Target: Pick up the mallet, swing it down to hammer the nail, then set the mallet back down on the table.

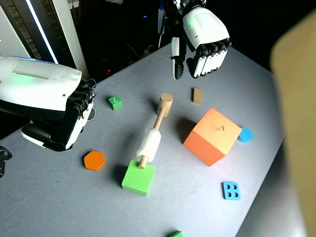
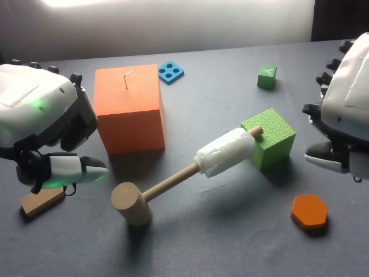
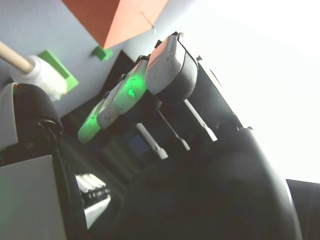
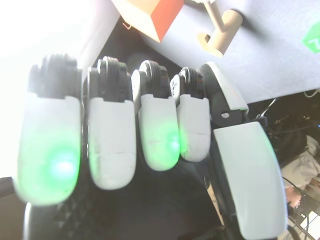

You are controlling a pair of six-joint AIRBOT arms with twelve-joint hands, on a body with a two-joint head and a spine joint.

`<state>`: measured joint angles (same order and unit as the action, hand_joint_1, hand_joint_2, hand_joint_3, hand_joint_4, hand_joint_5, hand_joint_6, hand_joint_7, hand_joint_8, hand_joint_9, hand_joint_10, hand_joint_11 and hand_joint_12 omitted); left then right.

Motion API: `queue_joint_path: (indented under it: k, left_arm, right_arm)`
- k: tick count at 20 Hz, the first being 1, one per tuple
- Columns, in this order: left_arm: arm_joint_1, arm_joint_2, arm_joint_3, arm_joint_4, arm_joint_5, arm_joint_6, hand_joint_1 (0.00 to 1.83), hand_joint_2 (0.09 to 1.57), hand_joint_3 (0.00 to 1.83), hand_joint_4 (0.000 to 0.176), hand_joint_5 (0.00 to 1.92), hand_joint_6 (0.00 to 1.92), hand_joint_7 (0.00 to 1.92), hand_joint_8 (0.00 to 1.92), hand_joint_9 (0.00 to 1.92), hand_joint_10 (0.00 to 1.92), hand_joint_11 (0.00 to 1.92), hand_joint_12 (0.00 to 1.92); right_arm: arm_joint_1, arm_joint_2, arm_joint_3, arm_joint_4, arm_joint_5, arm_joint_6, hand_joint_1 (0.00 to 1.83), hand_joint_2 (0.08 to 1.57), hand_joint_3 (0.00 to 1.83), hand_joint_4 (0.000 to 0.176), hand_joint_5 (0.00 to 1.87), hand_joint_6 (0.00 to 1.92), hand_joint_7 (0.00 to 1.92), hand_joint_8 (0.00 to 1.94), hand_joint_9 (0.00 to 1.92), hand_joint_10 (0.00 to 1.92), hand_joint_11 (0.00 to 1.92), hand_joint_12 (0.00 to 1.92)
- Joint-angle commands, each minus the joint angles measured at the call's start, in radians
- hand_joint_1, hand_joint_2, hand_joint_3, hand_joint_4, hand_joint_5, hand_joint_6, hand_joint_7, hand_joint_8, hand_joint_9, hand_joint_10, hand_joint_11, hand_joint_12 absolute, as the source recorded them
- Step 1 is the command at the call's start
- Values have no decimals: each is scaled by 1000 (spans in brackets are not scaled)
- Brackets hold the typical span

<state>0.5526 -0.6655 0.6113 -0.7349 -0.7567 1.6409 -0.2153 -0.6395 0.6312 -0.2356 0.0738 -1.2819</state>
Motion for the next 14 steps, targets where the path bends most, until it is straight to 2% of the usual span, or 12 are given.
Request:
queue_joint_path:
  k: [1,2,3,7,8,11,12,14]
  left_arm:
    - [-9,3,0,39,-101,-2,0,1181,142,0,116,57,76,58,58,64,0,258]
    - [-11,3,0,39,-101,-3,0,1181,142,0,116,57,76,58,58,64,0,258]
    - [-11,3,0,39,-101,-3,0,1240,22,0,154,7,103,6,80,8,0,243]
    - [-11,4,2,39,-101,-7,0,1267,2,0,140,0,88,0,78,0,0,275]
    - [-11,4,2,39,-101,-7,0,1271,2,0,149,1,102,2,91,2,0,301]
    - [-9,4,5,39,-101,-8,0,1280,2,0,117,1,84,2,66,1,0,257]
    - [-7,4,7,39,-101,-12,0,1282,2,0,125,3,96,3,75,3,0,281]
    - [4,4,23,74,-98,-62,0,1286,2,0,131,4,92,4,66,2,0,237]
  right_arm:
    - [26,-2,-2,0,27,12,0,1213,220,0,0,49,0,51,0,0,0,0]
    - [50,-9,-2,0,-47,29,0,1213,220,0,0,49,0,51,0,0,0,0]
    - [66,-14,-2,0,-90,46,0,1303,37,0,4,6,1,2,0,0,0,0]
    - [88,-20,-2,0,-144,92,14,1292,9,0,43,16,45,13,0,0,0,0]
    - [96,-22,-2,0,-164,109,72,1272,0,0,55,19,54,14,0,0,0,0]
    - [131,-32,-2,0,-243,182,968,1089,0,0,1,0,1,0,0,0,0,0]
    - [138,-35,-2,0,-255,203,1103,1028,0,0,0,0,0,0,0,0,0,0]
    - [154,-47,-2,0,-291,237,1122,1044,0,0,0,0,0,0,0,0,0,0]
